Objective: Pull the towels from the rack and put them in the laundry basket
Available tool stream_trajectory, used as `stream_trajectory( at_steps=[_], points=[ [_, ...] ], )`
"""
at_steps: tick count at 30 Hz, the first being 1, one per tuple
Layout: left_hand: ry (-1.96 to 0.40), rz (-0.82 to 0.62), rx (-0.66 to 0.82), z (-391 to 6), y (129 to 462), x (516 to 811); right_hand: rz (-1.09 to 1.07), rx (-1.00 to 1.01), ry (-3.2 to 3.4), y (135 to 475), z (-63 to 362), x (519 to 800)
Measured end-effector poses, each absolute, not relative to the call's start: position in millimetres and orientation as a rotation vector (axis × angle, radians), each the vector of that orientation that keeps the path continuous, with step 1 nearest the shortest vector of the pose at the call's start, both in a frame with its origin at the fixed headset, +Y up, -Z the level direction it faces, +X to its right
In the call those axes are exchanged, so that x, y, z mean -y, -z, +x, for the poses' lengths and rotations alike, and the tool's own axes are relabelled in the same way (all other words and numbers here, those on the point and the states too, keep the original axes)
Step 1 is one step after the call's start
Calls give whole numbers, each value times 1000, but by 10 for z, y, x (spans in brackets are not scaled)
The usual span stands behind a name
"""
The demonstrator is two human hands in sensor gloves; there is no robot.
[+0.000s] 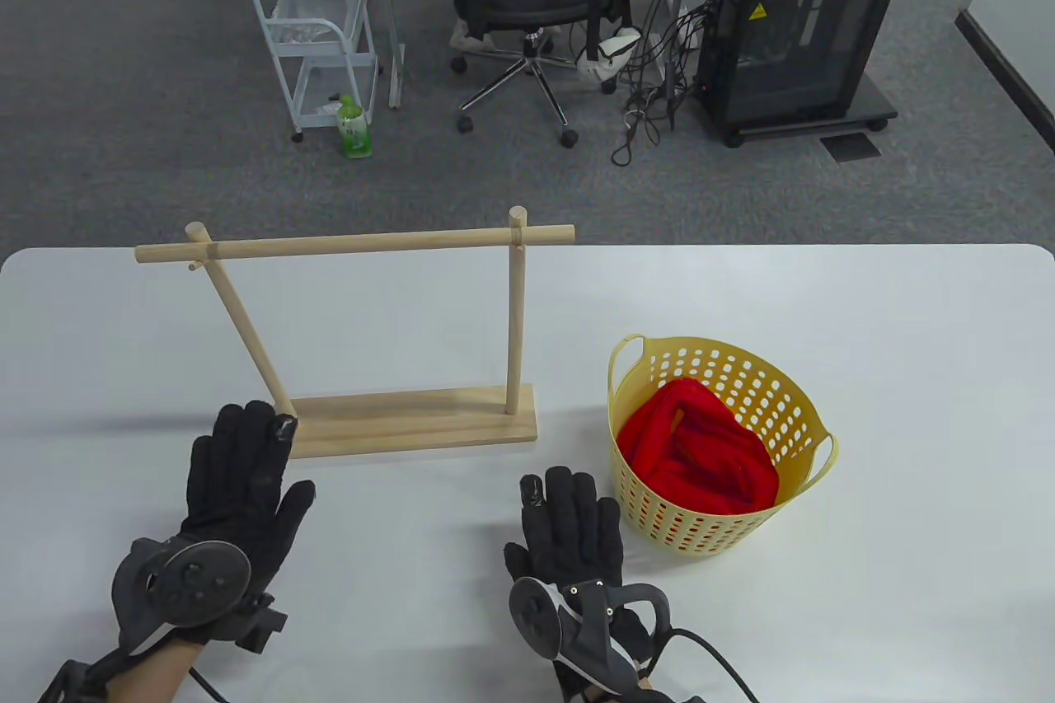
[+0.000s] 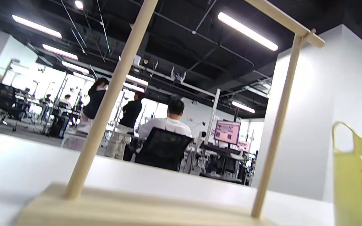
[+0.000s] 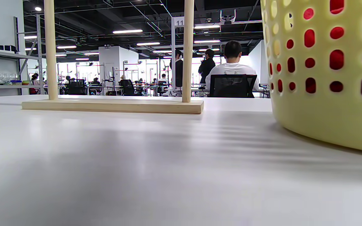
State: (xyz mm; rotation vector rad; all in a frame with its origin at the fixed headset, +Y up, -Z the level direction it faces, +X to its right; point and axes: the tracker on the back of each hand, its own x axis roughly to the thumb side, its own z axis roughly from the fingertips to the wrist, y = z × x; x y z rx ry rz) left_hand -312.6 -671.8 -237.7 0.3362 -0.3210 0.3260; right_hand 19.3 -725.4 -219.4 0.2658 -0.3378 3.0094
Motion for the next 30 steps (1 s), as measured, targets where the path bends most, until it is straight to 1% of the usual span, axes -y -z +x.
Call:
stream_trajectory(
  at_steps=[2, 7, 10, 17, 22, 30],
  points=[
    [-311, 304, 328, -3115, 2336, 6801, 266, 335, -3013, 2191, 191, 7255],
    [-271, 287, 357, -3099, 2249, 6984, 268, 329, -3021, 2183, 186, 7255],
    [-248, 235, 380, -3097, 2223, 7125, 272, 326, -3022, 2184, 185, 7256],
    [-200, 128, 411, -3042, 2298, 7312, 284, 304, -3022, 2188, 175, 7255],
    [-200, 97, 406, -3048, 2325, 7353, 281, 300, -3023, 2191, 174, 7254],
    [-190, 86, 419, -3023, 2323, 7366, 277, 292, -3026, 2196, 176, 7254]
  ],
)
